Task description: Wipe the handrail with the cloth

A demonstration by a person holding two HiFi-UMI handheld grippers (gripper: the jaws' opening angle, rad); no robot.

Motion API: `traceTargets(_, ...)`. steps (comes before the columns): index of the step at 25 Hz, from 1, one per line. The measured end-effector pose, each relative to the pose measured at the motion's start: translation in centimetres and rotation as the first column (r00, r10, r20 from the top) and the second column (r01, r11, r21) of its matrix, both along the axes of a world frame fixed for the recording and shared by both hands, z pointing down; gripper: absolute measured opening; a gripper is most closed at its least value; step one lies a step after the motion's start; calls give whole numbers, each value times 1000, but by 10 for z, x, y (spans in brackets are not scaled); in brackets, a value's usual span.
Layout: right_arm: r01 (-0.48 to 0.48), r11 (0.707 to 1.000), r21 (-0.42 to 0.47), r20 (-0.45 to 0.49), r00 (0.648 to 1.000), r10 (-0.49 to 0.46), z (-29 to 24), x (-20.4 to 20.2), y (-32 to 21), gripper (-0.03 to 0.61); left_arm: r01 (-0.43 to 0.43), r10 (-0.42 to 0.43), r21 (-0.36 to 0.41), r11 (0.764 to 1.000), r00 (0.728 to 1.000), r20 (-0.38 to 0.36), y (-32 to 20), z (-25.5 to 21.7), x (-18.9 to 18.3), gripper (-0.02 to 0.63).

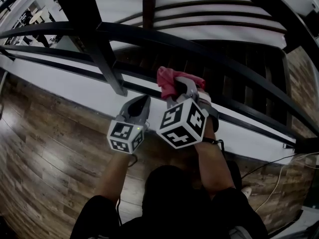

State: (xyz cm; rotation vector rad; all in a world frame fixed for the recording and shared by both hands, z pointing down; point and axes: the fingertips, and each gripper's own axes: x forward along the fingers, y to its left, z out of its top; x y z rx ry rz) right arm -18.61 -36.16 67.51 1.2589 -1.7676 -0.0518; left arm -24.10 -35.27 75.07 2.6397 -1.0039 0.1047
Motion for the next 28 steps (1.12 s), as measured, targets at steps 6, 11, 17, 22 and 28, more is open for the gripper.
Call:
traceTargets(6,19,1000,-23,-3,1000,-19,0,-15,-14,51,42,-42,5,999,999,8,-11,-1,-22,0)
traceTargets(11,40,998,-48,-42,998,-42,1,-25,-17,51,71,-71,0,997,997,9,-17,-1,-34,0)
traceTargets(17,97,994,-57,-74,992,-101,1,-51,-27,51,100,-100,3,995,995,-22,-21,-5,-50,0)
traceTargets(22,127,990,-65,-97,986,-133,3,-69,-40,51,140,-140,-1,990,990,-27,-25,-2,-69,0)
traceTargets(28,158,984,-84,-125,978,-168,4,-81,-51,51,179,-179,-8,984,983,-29,-26,2,-86,0)
